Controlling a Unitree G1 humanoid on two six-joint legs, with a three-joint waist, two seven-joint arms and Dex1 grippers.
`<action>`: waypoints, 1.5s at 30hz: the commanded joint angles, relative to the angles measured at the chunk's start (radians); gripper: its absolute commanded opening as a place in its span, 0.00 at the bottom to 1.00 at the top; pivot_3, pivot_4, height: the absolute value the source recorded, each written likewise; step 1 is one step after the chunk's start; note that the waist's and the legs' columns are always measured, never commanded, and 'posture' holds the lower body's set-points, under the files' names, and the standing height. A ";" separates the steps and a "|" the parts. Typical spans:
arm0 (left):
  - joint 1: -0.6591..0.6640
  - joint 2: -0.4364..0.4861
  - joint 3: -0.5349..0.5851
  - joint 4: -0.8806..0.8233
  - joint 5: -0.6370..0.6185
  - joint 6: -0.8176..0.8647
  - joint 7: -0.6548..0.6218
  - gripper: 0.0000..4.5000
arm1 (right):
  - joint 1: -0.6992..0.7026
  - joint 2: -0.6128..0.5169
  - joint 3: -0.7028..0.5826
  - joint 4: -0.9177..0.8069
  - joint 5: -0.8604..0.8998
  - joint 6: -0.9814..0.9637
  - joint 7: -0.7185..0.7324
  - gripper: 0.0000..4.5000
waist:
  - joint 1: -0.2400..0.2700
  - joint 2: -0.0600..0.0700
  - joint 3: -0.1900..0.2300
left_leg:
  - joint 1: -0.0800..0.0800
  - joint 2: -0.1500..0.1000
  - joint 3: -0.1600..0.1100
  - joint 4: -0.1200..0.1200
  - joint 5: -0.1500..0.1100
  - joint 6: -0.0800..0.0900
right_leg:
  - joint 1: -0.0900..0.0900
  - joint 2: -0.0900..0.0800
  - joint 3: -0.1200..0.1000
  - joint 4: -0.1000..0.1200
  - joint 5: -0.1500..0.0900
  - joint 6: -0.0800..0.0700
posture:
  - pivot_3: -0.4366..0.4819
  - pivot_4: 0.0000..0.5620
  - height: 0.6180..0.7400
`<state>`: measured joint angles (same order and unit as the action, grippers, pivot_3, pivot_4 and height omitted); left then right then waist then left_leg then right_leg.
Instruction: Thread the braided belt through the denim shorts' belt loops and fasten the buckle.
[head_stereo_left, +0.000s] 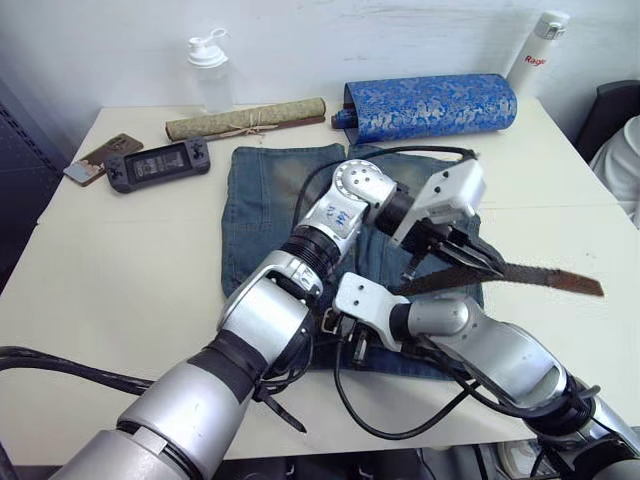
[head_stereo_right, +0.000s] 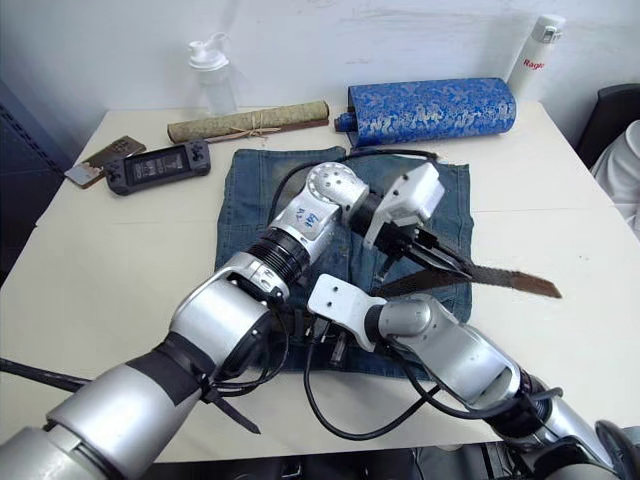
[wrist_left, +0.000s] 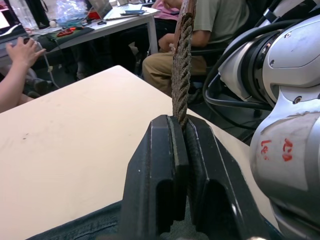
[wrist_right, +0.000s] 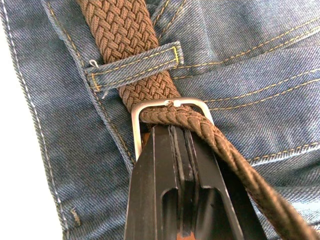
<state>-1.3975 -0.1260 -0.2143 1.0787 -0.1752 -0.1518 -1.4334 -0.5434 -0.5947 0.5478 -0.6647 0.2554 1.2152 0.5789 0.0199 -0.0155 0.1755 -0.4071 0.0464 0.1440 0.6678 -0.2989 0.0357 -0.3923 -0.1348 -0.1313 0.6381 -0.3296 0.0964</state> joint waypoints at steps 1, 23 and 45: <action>0.051 0.102 0.098 -0.132 -0.018 -0.064 0.126 0.00 | 0.055 0.015 0.066 0.096 -0.014 0.002 -0.021 0.00 | -0.007 0.000 0.000 | 0.000 0.000 0.000 0.000 0.000 0.000 | 0.000 0.000 0.000 0.000 0.000 0.000 | 0.48 0.27 0.82; 0.992 0.456 0.286 -1.244 0.100 0.267 0.649 0.00 | 0.237 0.148 -0.492 -0.246 0.128 0.000 -0.062 0.00 | -0.021 0.001 0.001 | -0.003 0.000 -0.001 -0.001 0.006 -0.008 | -0.001 0.001 0.000 0.004 0.000 0.001 | 0.48 0.27 0.82; 1.312 0.650 0.288 -1.339 0.266 -0.141 0.718 0.00 | 0.458 -0.045 -0.306 -0.201 -0.117 -0.564 -0.063 0.00 | -0.022 0.001 0.001 | 0.001 0.003 0.001 -0.005 0.003 -0.011 | -0.001 -0.002 0.002 -0.002 0.000 0.000 | 0.48 0.27 0.82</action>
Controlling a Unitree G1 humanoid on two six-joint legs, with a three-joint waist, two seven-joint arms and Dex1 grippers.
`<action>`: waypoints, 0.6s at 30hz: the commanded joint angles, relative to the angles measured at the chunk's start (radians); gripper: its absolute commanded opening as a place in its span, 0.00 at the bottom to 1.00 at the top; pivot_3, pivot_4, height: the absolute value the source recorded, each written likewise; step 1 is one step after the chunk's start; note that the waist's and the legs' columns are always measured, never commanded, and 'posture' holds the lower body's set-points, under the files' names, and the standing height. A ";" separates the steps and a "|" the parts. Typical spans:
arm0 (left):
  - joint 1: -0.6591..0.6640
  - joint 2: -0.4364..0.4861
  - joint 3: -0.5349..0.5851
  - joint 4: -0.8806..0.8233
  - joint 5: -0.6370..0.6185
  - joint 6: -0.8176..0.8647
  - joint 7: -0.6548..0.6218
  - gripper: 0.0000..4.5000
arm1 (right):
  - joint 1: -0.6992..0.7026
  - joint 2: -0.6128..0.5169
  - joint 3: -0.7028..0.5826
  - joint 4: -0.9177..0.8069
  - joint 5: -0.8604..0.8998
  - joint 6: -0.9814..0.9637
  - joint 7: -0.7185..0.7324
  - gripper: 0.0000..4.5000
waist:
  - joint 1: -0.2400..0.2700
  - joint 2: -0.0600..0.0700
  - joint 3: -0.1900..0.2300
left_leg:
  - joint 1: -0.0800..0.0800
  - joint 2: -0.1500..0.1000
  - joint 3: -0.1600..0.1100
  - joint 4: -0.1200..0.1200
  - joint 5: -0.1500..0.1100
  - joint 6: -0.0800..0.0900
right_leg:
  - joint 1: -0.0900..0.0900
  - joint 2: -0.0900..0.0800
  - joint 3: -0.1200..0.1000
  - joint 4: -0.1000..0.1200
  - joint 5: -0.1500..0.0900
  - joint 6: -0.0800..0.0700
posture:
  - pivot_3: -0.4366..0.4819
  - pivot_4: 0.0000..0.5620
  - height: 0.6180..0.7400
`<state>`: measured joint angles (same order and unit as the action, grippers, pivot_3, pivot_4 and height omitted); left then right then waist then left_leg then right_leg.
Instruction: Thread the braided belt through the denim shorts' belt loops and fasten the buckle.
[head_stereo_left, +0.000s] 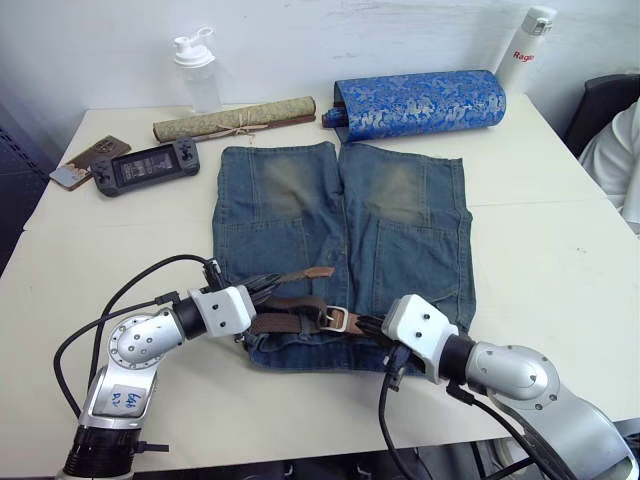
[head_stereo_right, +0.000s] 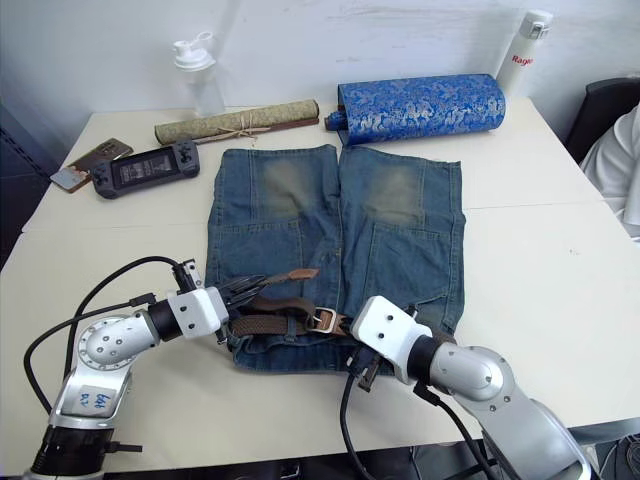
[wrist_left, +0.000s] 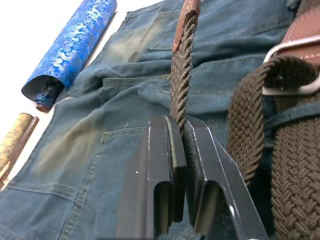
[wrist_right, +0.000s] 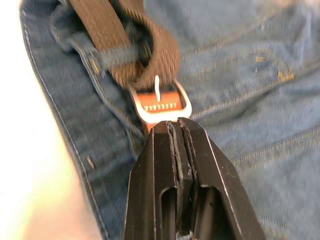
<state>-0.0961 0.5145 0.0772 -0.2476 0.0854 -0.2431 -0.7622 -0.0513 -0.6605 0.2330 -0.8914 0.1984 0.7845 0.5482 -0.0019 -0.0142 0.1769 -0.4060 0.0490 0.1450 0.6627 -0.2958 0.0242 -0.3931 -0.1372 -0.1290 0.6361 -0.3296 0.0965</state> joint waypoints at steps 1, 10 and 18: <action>0.004 0.008 -0.006 -0.013 0.007 -0.050 0.053 0.00 | -0.054 0.023 0.014 0.041 -0.077 -0.158 -0.034 0.00 | 0.000 0.000 0.000 | 0.000 0.000 0.000 0.000 0.000 0.000 | 0.000 0.000 0.000 0.000 0.000 0.000 | 0.48 0.27 0.82; -0.026 0.026 -0.055 0.014 0.037 -0.101 0.088 0.00 | -0.170 0.021 0.074 0.156 -0.223 -0.336 -0.025 0.29 | -0.001 0.000 0.000 | 0.000 -0.001 0.001 0.000 0.000 0.000 | 0.000 0.003 -0.001 0.000 0.000 0.000 | 0.48 0.27 0.82; -0.038 0.045 -0.083 0.027 0.034 -0.121 0.092 0.00 | -0.220 0.020 0.103 0.239 -0.342 -0.510 -0.007 0.92 | -0.002 0.000 0.000 | 0.000 0.000 0.001 0.001 0.000 0.001 | 0.000 0.003 -0.001 0.002 0.000 0.000 | 0.48 0.27 0.82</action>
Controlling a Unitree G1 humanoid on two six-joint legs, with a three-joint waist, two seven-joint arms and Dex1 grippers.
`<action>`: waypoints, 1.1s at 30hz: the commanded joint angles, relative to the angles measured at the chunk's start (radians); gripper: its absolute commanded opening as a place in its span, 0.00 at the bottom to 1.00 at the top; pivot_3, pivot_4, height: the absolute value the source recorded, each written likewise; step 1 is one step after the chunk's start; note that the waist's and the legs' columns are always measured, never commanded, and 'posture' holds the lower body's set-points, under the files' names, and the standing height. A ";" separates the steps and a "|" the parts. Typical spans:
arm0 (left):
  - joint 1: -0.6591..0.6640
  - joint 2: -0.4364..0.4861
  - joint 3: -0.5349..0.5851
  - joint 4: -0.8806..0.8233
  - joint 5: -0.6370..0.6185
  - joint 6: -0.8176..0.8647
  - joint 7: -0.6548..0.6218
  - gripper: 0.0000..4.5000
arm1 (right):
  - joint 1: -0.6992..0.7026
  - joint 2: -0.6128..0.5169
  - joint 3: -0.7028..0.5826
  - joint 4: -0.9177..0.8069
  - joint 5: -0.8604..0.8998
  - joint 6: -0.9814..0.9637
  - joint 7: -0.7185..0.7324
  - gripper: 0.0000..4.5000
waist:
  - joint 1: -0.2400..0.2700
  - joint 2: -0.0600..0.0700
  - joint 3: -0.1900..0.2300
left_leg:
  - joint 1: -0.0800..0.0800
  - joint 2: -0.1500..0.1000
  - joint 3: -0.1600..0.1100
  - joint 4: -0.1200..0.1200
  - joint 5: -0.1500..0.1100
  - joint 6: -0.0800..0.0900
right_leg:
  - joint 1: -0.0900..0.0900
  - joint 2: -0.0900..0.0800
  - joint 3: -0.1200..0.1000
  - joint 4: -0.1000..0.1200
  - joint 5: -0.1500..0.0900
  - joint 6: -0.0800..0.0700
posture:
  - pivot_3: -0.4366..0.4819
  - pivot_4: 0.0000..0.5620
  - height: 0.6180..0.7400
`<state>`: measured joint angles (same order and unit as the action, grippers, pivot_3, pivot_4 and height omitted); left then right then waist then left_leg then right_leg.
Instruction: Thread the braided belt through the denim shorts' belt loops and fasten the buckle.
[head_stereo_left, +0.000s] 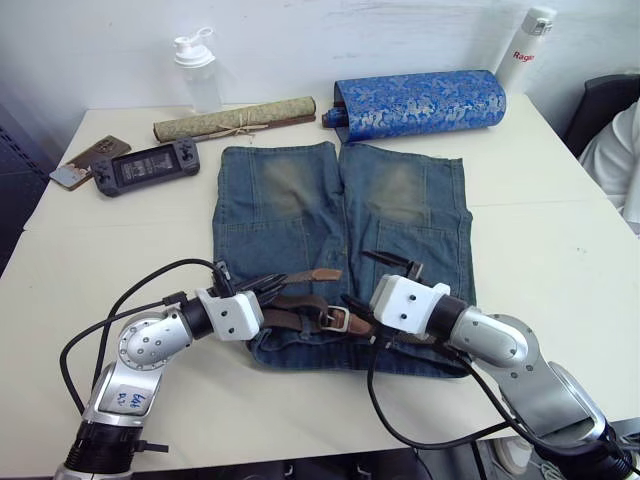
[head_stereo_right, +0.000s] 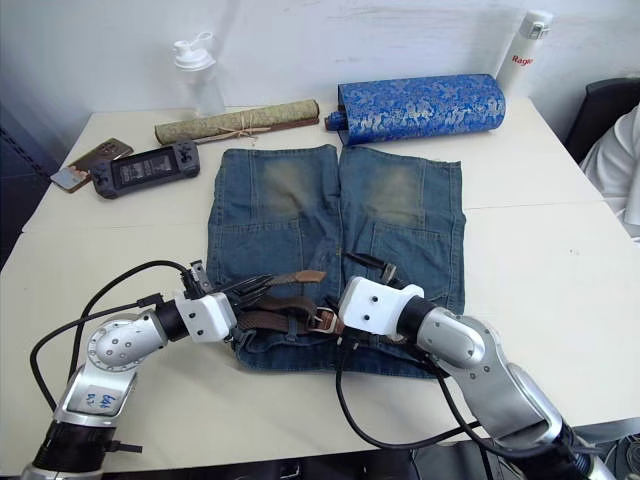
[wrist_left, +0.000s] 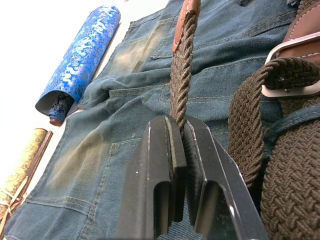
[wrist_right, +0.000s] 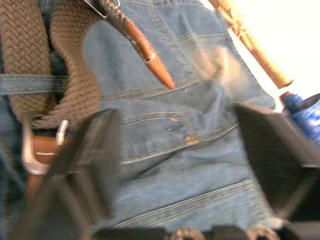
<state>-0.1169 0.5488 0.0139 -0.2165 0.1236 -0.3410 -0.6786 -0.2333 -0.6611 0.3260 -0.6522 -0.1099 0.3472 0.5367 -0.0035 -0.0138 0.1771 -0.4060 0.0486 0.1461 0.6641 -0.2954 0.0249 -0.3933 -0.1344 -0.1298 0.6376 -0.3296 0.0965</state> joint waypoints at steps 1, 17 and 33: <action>-0.018 0.015 -0.023 -0.002 -0.002 -0.027 0.007 0.00 | -0.047 0.025 0.014 0.007 -0.044 -0.091 0.008 0.92 | 0.000 0.000 0.000 | 0.000 0.000 0.000 0.000 0.000 0.000 | 0.000 0.000 0.000 0.000 0.000 0.000 | 0.48 0.27 0.82; -0.026 0.033 -0.041 -0.003 -0.001 -0.008 0.021 0.00 | -0.061 0.091 0.036 0.047 -0.083 -0.166 0.075 0.26 | 0.001 0.000 0.000 | 0.000 0.000 0.000 0.001 0.000 0.000 | 0.000 0.001 0.000 0.002 0.000 0.000 | 0.48 0.27 0.82; -0.032 0.011 -0.036 -0.098 -0.068 0.108 0.024 0.99 | -0.074 0.119 0.057 0.077 -0.124 -0.200 0.103 0.00 | -0.001 0.000 0.000 | 0.000 0.000 0.000 0.001 0.001 0.000 | 0.000 0.002 0.000 0.006 0.000 0.000 | 0.48 0.27 0.82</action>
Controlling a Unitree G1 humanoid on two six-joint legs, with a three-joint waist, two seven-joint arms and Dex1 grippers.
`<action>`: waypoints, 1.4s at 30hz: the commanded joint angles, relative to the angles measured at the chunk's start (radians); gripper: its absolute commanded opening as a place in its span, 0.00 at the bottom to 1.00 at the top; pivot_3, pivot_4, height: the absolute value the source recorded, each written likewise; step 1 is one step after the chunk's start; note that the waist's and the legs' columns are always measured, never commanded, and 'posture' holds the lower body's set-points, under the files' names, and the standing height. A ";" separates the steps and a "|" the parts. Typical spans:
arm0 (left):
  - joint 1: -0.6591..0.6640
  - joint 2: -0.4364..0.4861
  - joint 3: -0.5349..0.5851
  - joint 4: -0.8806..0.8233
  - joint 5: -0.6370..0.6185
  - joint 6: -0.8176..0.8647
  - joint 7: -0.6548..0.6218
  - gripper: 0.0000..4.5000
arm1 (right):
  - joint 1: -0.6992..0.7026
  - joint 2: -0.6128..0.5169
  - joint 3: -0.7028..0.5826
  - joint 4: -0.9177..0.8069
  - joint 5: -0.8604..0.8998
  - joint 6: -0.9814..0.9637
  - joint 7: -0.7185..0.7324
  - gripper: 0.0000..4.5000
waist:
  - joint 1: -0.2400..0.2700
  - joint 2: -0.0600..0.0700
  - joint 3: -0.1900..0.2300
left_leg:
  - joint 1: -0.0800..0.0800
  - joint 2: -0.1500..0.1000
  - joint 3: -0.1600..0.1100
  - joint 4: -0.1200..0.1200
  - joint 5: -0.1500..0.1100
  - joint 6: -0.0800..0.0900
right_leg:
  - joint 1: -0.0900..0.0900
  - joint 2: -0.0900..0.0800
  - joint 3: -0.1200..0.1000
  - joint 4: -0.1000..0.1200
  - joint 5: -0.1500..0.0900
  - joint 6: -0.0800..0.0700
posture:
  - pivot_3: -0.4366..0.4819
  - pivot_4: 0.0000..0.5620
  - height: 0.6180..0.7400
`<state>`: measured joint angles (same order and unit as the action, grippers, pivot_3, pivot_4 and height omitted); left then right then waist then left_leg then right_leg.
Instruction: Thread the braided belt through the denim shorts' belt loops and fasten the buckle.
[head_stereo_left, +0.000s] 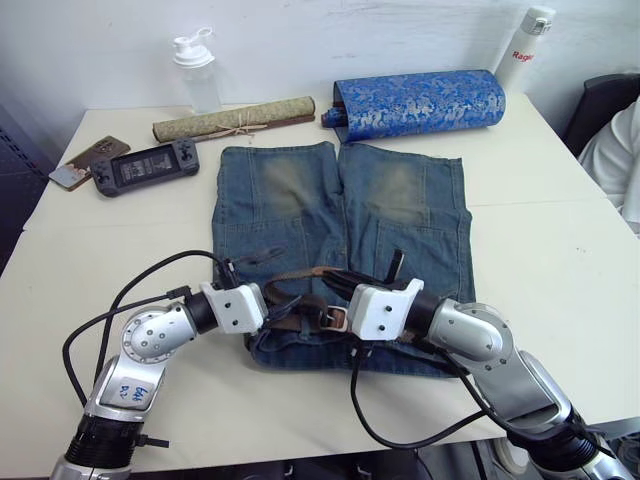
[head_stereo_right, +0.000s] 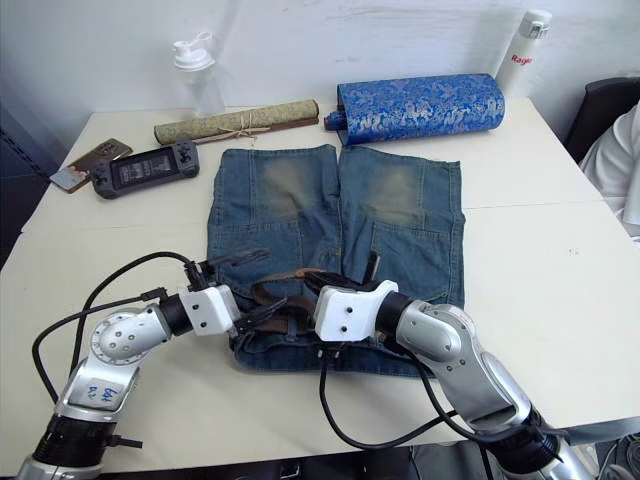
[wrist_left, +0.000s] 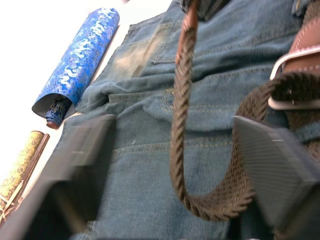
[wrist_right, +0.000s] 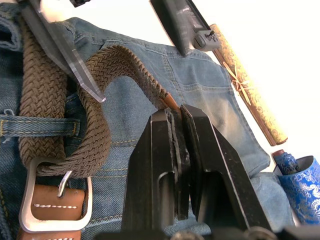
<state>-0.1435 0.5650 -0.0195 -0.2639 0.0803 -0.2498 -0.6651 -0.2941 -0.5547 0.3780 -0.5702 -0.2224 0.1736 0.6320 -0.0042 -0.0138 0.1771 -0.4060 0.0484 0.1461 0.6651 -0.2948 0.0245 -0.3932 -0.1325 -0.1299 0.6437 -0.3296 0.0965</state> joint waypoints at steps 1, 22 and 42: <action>-0.011 -0.007 -0.006 -0.053 -0.022 0.021 0.012 0.99 | -0.015 0.016 0.006 -0.003 -0.014 -0.026 0.008 0.00 | 0.000 0.000 0.000 | 0.000 0.000 0.000 0.000 0.000 0.000 | 0.000 0.000 0.000 0.000 0.000 0.000 | 0.48 0.27 0.82; 0.007 0.004 -0.013 -0.040 -0.012 0.013 0.002 0.01 | -0.011 0.035 -0.014 -0.020 -0.011 -0.003 0.016 0.00 | 0.001 0.000 0.000 | 0.000 0.000 0.000 0.000 0.000 0.000 | 0.000 0.000 0.000 0.000 0.000 0.000 | 0.48 0.27 0.82; 0.062 0.000 0.046 -0.069 -0.070 0.112 0.038 0.00 | 0.349 -0.035 -0.125 -0.262 0.094 0.199 0.050 0.98 | 0.002 0.000 0.000 | 0.001 0.000 0.000 0.000 0.000 0.000 | 0.000 0.000 0.000 -0.001 0.000 0.000 | 0.48 0.27 0.82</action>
<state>-0.0777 0.5641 0.0105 -0.2963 0.0373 -0.1428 -0.6351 0.0449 -0.5782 0.2430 -0.7983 -0.1182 0.4077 0.6862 -0.0022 -0.0139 0.1770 -0.4052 0.0482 0.1460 0.6657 -0.2949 0.0248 -0.3931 -0.1328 -0.1293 0.6420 -0.3298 0.0963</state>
